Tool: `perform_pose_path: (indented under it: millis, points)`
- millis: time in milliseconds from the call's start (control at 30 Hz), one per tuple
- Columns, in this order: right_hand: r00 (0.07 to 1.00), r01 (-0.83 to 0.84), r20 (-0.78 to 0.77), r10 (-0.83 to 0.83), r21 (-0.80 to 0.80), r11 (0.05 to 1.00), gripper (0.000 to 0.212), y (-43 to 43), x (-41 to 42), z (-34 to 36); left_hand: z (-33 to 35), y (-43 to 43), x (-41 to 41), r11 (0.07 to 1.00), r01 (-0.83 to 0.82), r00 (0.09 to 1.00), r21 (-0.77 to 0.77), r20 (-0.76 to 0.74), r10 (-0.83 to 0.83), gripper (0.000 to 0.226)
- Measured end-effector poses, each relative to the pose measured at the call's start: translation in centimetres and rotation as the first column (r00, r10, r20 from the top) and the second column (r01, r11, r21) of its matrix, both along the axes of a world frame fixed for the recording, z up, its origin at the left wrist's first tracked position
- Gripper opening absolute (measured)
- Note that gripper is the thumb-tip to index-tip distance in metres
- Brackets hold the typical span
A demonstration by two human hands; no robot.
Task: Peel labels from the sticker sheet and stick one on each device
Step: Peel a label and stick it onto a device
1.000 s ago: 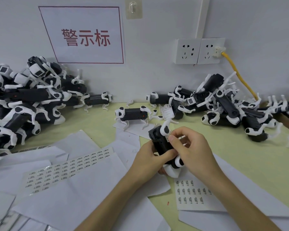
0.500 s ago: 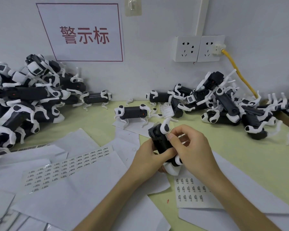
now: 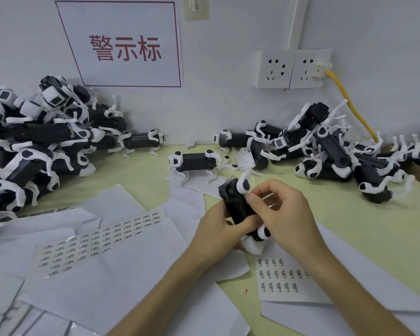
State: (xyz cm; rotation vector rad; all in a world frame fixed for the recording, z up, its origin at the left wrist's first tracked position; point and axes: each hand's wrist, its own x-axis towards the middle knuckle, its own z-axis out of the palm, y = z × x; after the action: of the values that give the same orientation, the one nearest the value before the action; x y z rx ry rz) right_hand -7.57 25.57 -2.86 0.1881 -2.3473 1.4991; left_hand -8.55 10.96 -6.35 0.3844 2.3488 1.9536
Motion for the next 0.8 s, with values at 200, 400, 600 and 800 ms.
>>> perform_pose_path:
  millis: [200, 400, 600, 800]
  points:
    - [0.998, -0.008, 0.057, 0.015, -0.123, 0.992, 0.027, 0.6, -0.1, 0.5, 0.0, -0.1, 0.2, 1.000, 0.029, 0.999, -0.010, -0.014, -0.029, 0.026]
    - [0.950, -0.162, 0.222, 0.220, -0.254, 0.953, 0.009, 2.0, -1.2, 0.5, 0.5, -0.4, 0.0, 0.995, 0.087, 0.995, 0.044, 0.051, -0.089, 0.022]
    - [0.896, -0.316, 0.234, 0.377, -0.259, 0.913, 0.029, 2.3, -1.0, 0.5, 1.1, -0.4, 0.2, 0.988, 0.147, 0.988, 0.051, 0.042, -0.149, 0.009]
    - [0.849, -0.380, 0.249, 0.465, -0.323, 0.867, 0.037, 1.9, -0.9, 0.5, 1.3, -0.8, 0.5, 0.973, 0.226, 0.972, 0.043, 0.055, -0.228, 0.008]
